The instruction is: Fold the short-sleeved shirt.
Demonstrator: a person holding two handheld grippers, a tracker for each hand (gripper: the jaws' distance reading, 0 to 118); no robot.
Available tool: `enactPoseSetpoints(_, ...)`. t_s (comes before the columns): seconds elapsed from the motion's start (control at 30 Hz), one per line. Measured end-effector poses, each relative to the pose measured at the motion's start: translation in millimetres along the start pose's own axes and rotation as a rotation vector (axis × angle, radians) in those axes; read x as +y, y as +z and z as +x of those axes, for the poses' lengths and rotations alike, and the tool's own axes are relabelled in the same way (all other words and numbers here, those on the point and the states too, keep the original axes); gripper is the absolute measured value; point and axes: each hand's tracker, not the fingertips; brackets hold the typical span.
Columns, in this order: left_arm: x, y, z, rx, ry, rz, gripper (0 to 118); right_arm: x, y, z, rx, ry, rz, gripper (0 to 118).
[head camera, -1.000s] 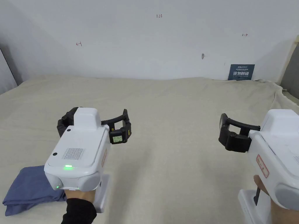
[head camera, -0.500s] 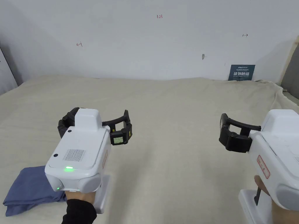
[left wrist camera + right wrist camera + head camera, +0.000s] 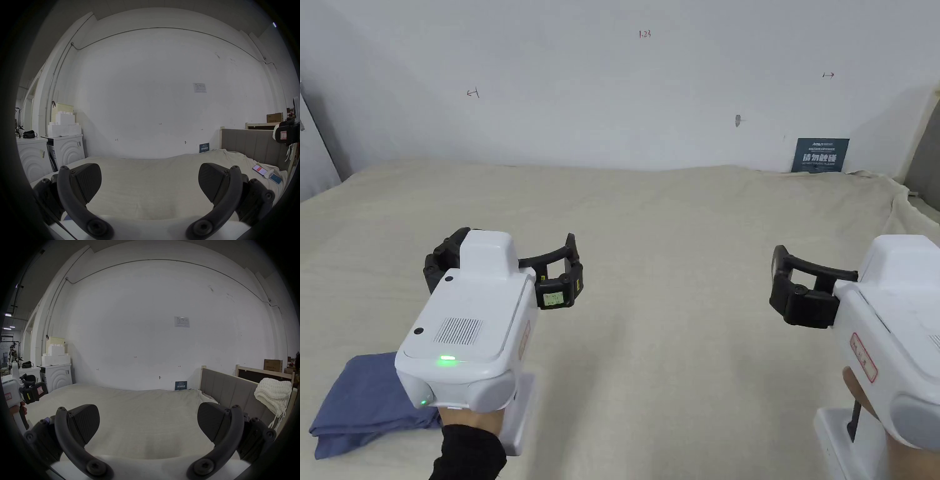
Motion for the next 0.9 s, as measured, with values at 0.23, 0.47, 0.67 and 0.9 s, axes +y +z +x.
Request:
enactPoseSetpoints(0.23, 0, 0, -2, -0.003, 0.007, -0.001, 118, 2, -4, 0, -0.034, -0.142, -0.059, 118)
enactPoseSetpoints(0.47, 1, 1, -5, -0.005, 0.018, 0.0, 118, 17, -16, -4, -0.225, -0.232, -0.355, 118)
enactPoseSetpoints(0.67, 2, 0, -7, -0.002, 0.025, 0.005, 118, 27, -23, -7, -0.264, -0.207, -0.492, 117)
enactPoseSetpoints(0.9, 2, 0, -7, -0.002, 0.025, 0.006, 118, 26, -21, -9, -0.264, -0.222, -0.484, 117)
